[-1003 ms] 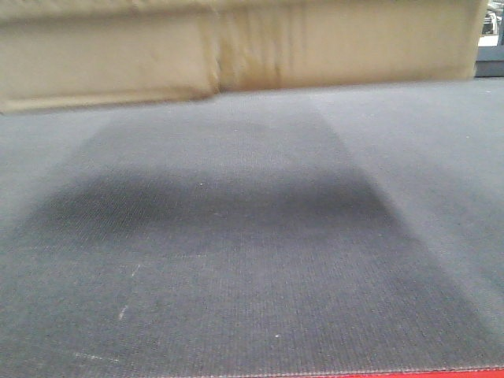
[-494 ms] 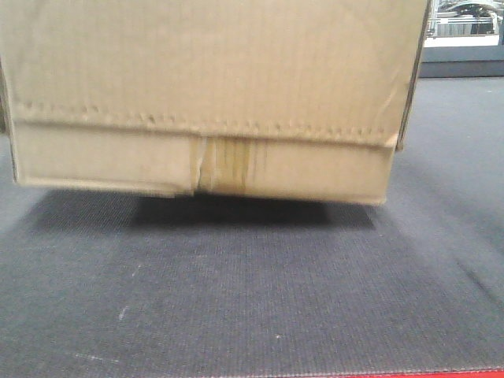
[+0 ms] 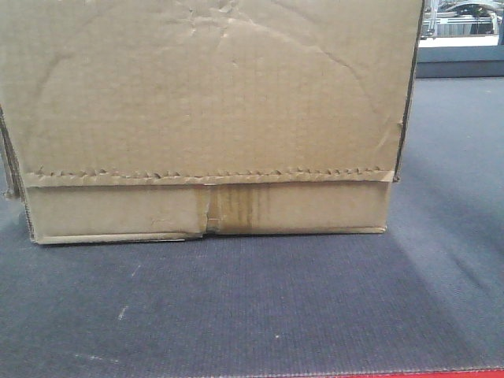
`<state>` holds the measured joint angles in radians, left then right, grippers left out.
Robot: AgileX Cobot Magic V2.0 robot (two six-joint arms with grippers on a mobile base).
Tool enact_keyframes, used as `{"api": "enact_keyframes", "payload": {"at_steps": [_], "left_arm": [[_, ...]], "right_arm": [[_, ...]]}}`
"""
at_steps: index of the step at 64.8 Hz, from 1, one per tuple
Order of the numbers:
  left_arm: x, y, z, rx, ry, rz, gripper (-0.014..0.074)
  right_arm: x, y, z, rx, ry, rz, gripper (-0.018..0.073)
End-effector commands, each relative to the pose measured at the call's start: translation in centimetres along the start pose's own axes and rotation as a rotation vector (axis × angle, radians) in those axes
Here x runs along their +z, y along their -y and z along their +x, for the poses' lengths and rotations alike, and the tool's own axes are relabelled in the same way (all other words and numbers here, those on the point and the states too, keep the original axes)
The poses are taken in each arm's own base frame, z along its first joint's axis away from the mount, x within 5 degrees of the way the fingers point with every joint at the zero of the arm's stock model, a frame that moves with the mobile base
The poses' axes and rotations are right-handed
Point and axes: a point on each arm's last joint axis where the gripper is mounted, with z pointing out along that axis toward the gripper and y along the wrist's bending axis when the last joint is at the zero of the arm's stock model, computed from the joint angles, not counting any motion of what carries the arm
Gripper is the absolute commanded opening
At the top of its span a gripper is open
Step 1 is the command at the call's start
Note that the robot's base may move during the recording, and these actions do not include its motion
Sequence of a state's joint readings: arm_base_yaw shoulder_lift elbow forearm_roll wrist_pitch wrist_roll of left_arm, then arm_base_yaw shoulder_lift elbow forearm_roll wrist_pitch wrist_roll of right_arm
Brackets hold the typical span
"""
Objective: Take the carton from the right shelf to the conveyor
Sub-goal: 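Set the box on the belt and open both grippers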
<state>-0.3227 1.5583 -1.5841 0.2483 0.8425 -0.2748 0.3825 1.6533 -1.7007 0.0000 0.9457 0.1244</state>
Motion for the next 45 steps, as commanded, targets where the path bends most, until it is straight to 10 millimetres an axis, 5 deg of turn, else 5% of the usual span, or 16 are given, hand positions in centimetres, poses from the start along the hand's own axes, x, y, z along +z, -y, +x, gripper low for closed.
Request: {"api": "enact_keyframes", "payload": {"at_steps": [1,9,15,20,36,45], "left_arm": [[-3.0,-0.6,-0.7,-0.008,0.059,-0.004,0.0409],[-5.7,-1.7,-0.8,-0.006,0.094,-0.042,0.0231],[-7.1,-3.1,-0.6,-0.018,0.105,-0.08,0.0018],[-7.7,-4.7,-0.1,-0.012,0.086,-0.116,-0.0019],[-6.8,-10.2,4.8,-0.111,-0.055,-0.119,0.002],[-6.6,-11.3,8.0,-0.12,-0.043,-0.138,0.002]], "right_arm": [[-3.3,0.3,-0.8,-0.024,0.095,0.019,0.0466],[-6.2,0.6,-0.8,-0.05,0.153,0.057,0.0258],[-8.0,1.2,-0.7,-0.062,0.179,0.094,0.0054],[-9.0,2.1,-0.4,-0.033,0.185,0.114,-0.009],[-8.4,6.7,3.0,0.091,0.116,0.221,-0.0078],[-7.5,8.1,6.3,0.117,0.094,0.25,-0.0078]]}}
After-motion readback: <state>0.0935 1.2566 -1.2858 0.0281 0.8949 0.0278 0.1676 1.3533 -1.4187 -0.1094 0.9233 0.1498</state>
